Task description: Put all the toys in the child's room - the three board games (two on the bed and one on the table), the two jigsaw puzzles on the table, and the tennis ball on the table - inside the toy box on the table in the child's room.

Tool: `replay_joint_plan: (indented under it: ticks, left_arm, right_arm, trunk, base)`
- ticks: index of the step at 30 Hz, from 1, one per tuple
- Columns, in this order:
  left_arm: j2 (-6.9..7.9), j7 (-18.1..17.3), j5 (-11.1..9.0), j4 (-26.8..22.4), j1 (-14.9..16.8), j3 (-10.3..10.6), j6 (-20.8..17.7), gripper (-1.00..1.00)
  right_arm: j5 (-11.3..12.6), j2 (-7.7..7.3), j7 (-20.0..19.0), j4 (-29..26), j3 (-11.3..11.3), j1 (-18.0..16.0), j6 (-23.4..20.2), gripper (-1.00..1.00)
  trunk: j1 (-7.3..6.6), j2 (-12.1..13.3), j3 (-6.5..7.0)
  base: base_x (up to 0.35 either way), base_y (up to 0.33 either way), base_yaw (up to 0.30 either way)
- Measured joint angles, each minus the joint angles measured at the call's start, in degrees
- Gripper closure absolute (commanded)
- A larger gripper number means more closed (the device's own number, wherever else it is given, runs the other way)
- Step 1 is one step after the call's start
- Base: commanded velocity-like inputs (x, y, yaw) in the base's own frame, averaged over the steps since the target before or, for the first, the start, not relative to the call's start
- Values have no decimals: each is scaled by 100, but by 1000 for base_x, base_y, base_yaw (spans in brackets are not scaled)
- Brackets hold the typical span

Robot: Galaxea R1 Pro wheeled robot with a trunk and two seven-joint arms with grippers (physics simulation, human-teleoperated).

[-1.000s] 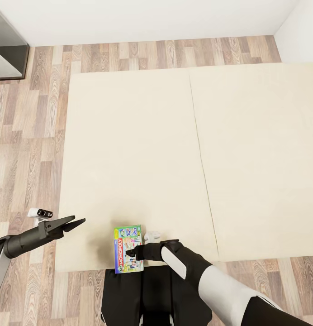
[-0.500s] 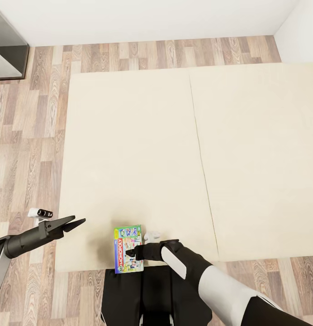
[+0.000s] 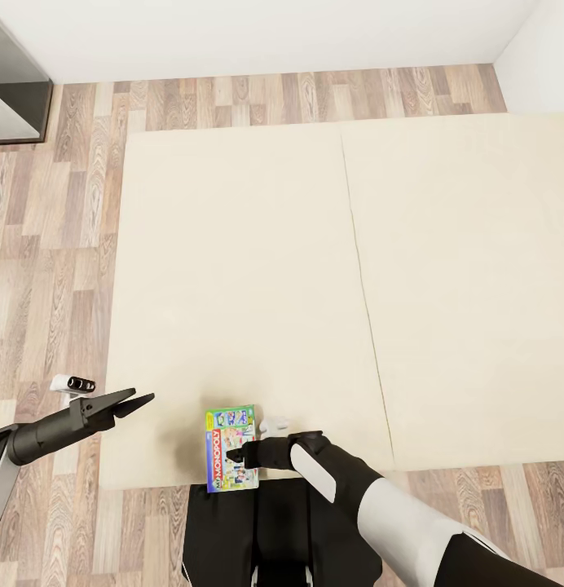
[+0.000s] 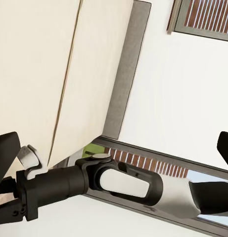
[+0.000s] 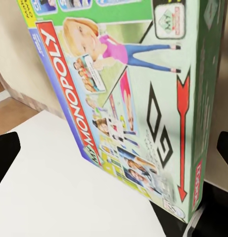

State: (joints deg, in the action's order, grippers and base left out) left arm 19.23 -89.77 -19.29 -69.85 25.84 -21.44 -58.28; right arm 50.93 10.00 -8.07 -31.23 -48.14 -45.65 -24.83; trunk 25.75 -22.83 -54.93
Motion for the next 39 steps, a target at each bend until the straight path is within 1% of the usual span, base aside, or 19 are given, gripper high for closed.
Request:
replay_joint_plan:
  ticks: [39]
  left_arm:
    - [0, 0, 0, 0, 0, 0, -3, -100]
  right_arm:
    - [9, 0, 0, 0, 1, 0, -28, -100]
  trunk:
    - [0, 0, 0]
  base:
    - [0, 8, 0]
